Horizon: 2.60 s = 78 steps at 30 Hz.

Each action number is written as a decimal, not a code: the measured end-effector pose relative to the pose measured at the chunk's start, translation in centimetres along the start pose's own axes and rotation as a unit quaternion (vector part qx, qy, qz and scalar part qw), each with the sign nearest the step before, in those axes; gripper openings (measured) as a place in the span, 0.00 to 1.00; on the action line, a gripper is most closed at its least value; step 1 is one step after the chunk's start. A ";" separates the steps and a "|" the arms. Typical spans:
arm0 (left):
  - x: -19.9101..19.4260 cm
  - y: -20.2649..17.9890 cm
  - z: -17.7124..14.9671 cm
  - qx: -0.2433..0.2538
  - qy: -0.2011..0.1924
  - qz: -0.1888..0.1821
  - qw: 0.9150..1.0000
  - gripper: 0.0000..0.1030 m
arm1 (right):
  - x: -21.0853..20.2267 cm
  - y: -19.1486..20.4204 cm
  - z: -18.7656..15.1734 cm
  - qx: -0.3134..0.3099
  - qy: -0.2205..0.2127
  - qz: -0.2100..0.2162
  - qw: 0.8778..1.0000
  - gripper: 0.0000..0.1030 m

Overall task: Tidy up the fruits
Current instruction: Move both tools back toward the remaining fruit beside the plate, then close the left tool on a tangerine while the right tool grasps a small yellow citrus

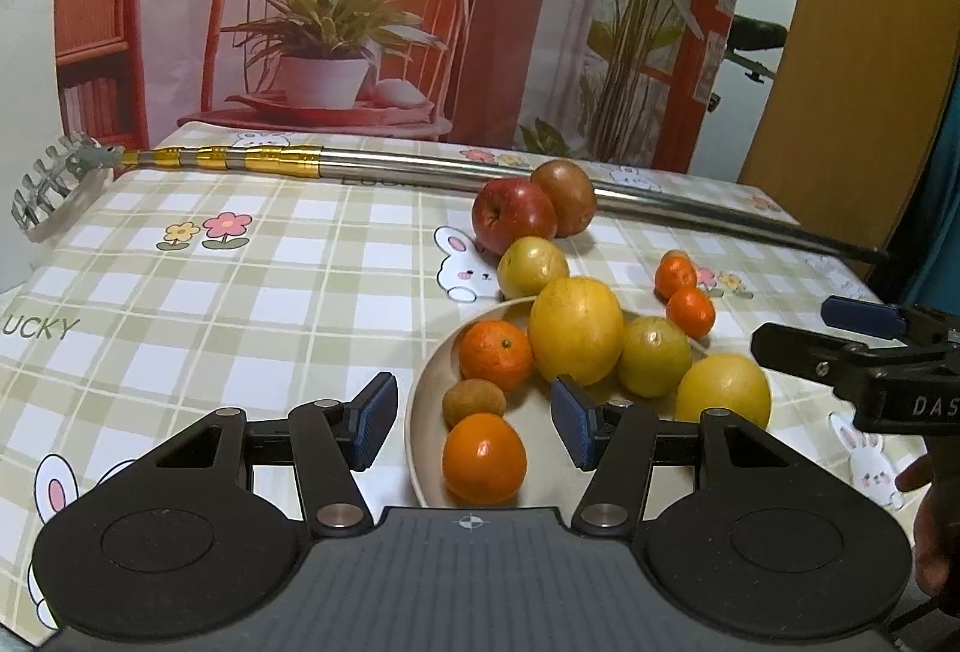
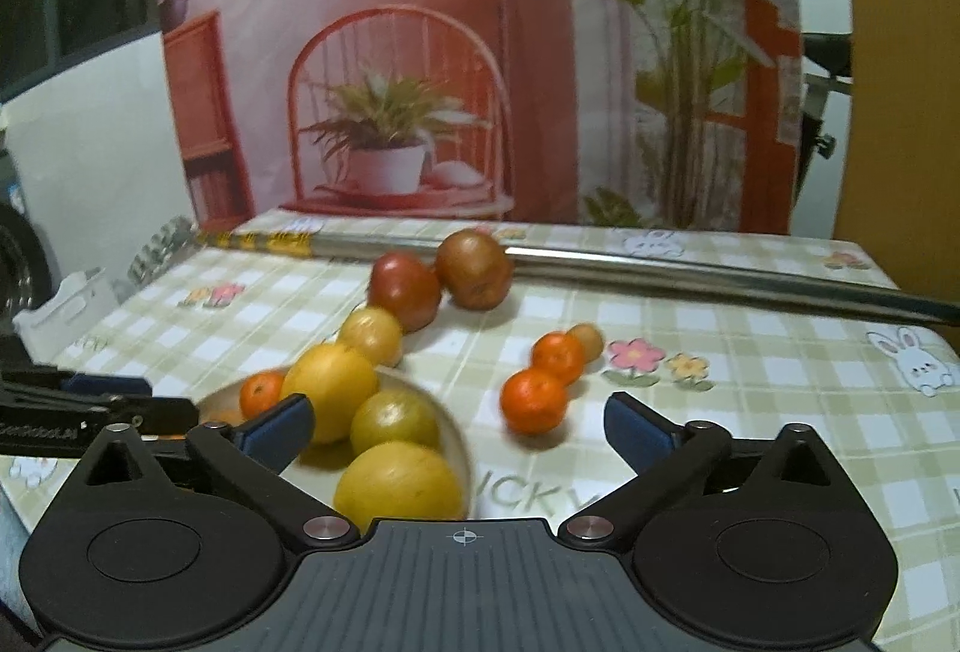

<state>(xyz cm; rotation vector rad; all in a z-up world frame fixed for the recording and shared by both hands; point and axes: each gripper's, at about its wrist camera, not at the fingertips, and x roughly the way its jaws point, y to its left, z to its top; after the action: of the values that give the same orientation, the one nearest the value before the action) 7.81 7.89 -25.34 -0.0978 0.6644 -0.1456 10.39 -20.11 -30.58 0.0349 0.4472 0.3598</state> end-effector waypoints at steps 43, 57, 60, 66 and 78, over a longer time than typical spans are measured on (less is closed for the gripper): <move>14.1 -4.8 10.6 -0.040 0.129 -0.132 0.982 0.53 | 3.7 -8.8 1.5 0.078 0.003 -0.032 0.996 0.94; 20.9 -10.9 9.6 -0.057 0.195 -0.170 0.964 0.50 | 4.0 -11.6 -0.4 0.107 0.014 -0.057 0.993 0.94; 21.5 -11.5 9.4 -0.043 0.195 -0.157 0.967 0.48 | 4.0 -12.0 -0.6 0.113 0.014 -0.057 0.992 0.94; 21.9 -11.2 9.2 -0.043 0.198 -0.151 0.968 0.33 | 4.1 -12.2 -0.7 0.120 0.016 -0.054 0.991 0.94; 16.1 -9.3 10.5 -0.044 0.126 -0.165 0.977 0.33 | 4.1 -10.4 0.9 0.098 0.018 -0.025 0.995 0.94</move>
<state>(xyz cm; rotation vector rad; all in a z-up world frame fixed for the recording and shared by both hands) 25.87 -3.45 -25.61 -0.2779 0.9055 -0.4538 17.64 -28.37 -32.62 0.2070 0.5178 0.2663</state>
